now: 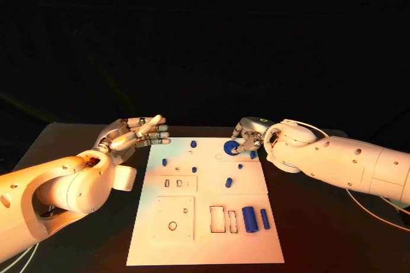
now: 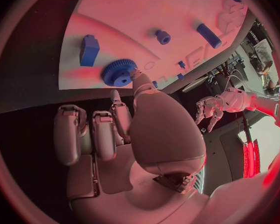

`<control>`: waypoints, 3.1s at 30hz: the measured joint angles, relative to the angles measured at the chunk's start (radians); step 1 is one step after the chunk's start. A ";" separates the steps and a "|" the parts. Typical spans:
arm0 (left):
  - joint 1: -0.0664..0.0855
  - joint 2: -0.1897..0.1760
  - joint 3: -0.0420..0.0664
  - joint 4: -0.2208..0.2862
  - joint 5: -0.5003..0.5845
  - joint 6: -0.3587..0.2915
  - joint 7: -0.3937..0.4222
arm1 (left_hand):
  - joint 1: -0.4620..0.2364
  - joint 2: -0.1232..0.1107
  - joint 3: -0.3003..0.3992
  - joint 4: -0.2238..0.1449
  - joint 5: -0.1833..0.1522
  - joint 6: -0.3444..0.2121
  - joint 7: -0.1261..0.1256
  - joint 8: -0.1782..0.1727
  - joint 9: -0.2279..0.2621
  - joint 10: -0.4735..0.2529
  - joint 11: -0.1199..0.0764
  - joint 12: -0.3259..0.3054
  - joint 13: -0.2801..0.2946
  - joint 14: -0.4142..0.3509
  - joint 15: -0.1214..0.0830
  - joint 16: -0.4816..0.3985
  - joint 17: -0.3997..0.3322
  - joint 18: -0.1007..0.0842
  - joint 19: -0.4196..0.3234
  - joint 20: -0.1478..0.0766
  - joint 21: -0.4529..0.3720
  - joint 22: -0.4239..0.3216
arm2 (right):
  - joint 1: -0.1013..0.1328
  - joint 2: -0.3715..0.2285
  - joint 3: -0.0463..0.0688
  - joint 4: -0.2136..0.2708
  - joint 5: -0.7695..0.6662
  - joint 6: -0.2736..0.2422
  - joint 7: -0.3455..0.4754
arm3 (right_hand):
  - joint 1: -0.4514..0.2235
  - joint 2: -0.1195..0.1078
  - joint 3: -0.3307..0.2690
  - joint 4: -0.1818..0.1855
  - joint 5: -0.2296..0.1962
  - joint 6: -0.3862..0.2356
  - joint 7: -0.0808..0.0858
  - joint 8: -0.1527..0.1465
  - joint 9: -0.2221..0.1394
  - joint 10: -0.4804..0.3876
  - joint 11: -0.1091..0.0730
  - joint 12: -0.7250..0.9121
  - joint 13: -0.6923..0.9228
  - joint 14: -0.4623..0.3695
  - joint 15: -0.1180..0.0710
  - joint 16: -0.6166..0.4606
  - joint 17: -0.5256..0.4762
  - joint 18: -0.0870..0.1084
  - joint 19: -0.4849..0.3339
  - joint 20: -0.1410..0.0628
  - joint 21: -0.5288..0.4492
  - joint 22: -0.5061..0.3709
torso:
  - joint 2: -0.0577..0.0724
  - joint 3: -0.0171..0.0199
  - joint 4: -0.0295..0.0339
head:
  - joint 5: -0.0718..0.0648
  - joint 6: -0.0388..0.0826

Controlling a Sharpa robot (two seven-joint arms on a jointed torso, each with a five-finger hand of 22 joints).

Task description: Assemble the parts on the task board

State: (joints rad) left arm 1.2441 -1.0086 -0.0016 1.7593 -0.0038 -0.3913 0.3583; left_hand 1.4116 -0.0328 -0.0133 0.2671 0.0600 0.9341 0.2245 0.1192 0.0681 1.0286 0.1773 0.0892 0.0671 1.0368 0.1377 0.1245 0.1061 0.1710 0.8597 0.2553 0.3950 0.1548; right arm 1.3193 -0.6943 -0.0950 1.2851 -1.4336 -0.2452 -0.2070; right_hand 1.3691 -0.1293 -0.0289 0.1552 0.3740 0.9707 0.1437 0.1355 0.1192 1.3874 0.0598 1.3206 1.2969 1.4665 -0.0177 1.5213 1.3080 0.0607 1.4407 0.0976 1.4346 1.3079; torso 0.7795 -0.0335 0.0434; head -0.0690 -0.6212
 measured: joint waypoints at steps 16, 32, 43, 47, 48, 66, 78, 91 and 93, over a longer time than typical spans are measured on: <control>0.000 0.002 0.000 -0.002 0.000 0.000 0.000 | 0.004 0.004 0.000 0.000 0.000 0.000 0.000 0.000 0.000 0.000 0.000 -0.004 0.000 0.000 0.000 0.000 0.000 0.000 0.000 0.000 0.000 -0.001 | -0.008 0.022 0.001 -0.026 0.015 0.020 0.011 | 0.020 0.021 0.008 0.014 0.013 0.016 -0.004 0.021 0.007 0.029 -0.004 0.054 0.012 0.000 0.000 0.004 0.000 0.000 0.006 0.001 0.004 0.000 | -0.001 0.0000 -0.0001 | 0.000 -0.006; 0.000 0.002 0.000 -0.004 0.000 0.000 -0.001 | 0.004 0.004 -0.003 -0.003 0.000 0.000 0.000 0.000 0.000 0.000 0.000 -0.004 0.000 0.000 0.000 -0.004 0.000 0.000 0.000 0.000 0.000 -0.001 | -0.008 0.018 0.002 -0.031 0.030 0.023 0.023 | 0.041 0.041 0.033 -0.006 0.029 0.042 -0.010 0.026 0.009 0.034 -0.009 0.072 0.011 0.000 0.000 0.013 0.000 -0.015 0.021 -0.003 0.024 0.000 | 0.000 -0.0001 -0.0002 | 0.006 -0.009; 0.000 0.002 0.000 -0.005 0.000 0.000 -0.002 | 0.004 0.004 -0.003 -0.003 0.000 0.000 0.000 0.000 0.000 0.000 0.000 -0.004 0.000 0.000 0.000 -0.004 0.001 0.000 0.000 0.000 0.000 -0.001 | -0.012 0.016 0.000 0.002 -0.028 -0.015 0.024 | 0.070 0.038 0.081 -0.017 0.034 0.073 -0.020 0.037 0.012 0.065 -0.024 0.108 0.011 -0.002 -0.002 0.017 -0.001 -0.015 0.024 -0.007 0.053 -0.001 | 0.000 0.0006 -0.0002 | 0.005 -0.010; 0.000 0.003 0.000 -0.006 0.000 0.000 -0.002 | 0.004 0.004 -0.003 -0.003 0.000 0.000 0.000 0.000 0.000 0.000 0.000 -0.004 0.000 0.000 0.000 -0.004 0.001 0.000 0.000 0.000 0.000 -0.001 | -0.014 0.016 -0.001 0.018 -0.062 -0.052 0.024 | 0.072 0.037 0.097 -0.015 0.043 0.077 -0.016 0.037 0.012 0.072 -0.025 0.115 0.011 0.000 -0.008 0.017 -0.001 -0.015 0.024 -0.007 0.058 -0.001 | 0.000 0.0006 0.0000 | 0.007 -0.010; 0.000 0.003 0.000 -0.006 0.000 0.000 -0.002 | 0.004 0.004 -0.003 -0.003 0.000 0.000 0.000 0.000 0.000 0.000 0.000 -0.004 0.000 0.000 0.000 -0.004 0.001 0.000 0.000 0.000 0.000 -0.001 | -0.014 0.016 -0.001 0.025 -0.071 -0.065 0.023 | 0.073 0.035 0.103 -0.015 0.047 0.077 -0.016 0.037 0.012 0.072 -0.025 0.115 0.011 0.000 -0.008 0.020 -0.001 -0.015 0.027 -0.009 0.059 0.000 | -0.001 0.0006 0.0000 | 0.008 -0.010; 0.000 0.009 0.000 -0.012 0.000 0.001 -0.003 | 0.004 0.004 -0.003 -0.003 0.000 0.000 0.000 0.000 0.000 0.000 0.000 -0.004 0.000 0.000 0.000 -0.004 0.000 0.000 0.000 0.000 0.000 -0.001 | -0.012 0.139 -0.003 0.095 -0.206 -0.197 -0.010 | 0.073 0.024 0.138 -0.006 0.061 0.082 -0.010 0.030 0.011 0.075 -0.028 0.120 0.011 0.000 -0.008 0.021 -0.001 -0.026 0.024 -0.014 0.070 0.000 | -0.001 -0.0012 0.0009 | 0.017 -0.007; 0.000 0.014 0.000 -0.012 0.000 0.001 -0.003 | 0.004 0.004 -0.003 -0.003 0.000 0.000 0.000 0.000 0.000 0.000 0.000 -0.004 0.000 0.000 0.000 -0.004 0.000 0.000 0.000 0.000 0.000 0.000 | -0.036 0.245 -0.013 0.001 -0.220 -0.198 -0.020 | 0.067 0.024 0.150 -0.003 0.059 0.082 -0.011 0.031 0.011 0.075 -0.028 0.120 0.011 0.000 -0.008 0.021 0.000 -0.025 0.024 -0.014 0.070 0.000 | 0.001 -0.0012 0.0028 | 0.016 -0.008; 0.000 0.014 0.000 -0.012 0.000 0.001 -0.003 | 0.004 0.004 -0.003 -0.003 0.000 0.000 0.000 0.000 0.000 0.000 0.000 -0.004 0.000 0.000 0.000 -0.004 0.000 0.000 0.000 0.000 0.000 0.000 | -0.050 0.272 -0.016 -0.040 -0.217 -0.192 -0.015 | 0.057 0.016 0.154 0.001 0.058 0.082 -0.011 0.030 0.011 0.075 -0.028 0.120 0.011 0.000 -0.008 0.020 0.000 -0.024 0.024 -0.014 0.070 0.000 | 0.001 -0.0002 0.0012 | 0.020 -0.013; 0.000 0.014 0.000 -0.012 0.000 0.001 -0.003 | 0.004 0.004 -0.003 -0.003 0.000 0.000 0.000 0.000 0.000 0.000 0.000 -0.004 0.000 0.000 0.000 -0.004 0.000 0.000 0.000 0.000 0.000 0.000 | -0.050 0.274 -0.016 -0.043 -0.216 -0.191 -0.014 | 0.054 0.013 0.161 0.002 0.057 0.082 -0.011 0.030 0.011 0.075 -0.028 0.120 0.011 0.000 -0.008 0.020 0.000 -0.024 0.024 -0.014 0.070 0.000 | 0.001 0.0000 0.0010 | 0.021 -0.013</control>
State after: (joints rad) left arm 1.2441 -0.9948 -0.0017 1.7477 -0.0035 -0.3908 0.3553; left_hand 1.4155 -0.0289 -0.0160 0.2643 0.0600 0.9341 0.2245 0.1192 0.0682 1.0286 0.1773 0.0850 0.0671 1.0368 0.1377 0.1206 0.1063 0.1710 0.8597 0.2554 0.3950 0.1543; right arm 1.2692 -0.4206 -0.1111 1.2426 -1.6499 -0.4361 -0.2214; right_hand 1.4234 -0.1161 0.1319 0.1570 0.4312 1.0527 0.1328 0.1655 0.1306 1.4625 0.0315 1.4403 1.3075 1.4666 -0.0253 1.5418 1.3079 0.0365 1.4647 0.0837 1.5042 1.3077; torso 0.7804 -0.0335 0.0444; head -0.0484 -0.6340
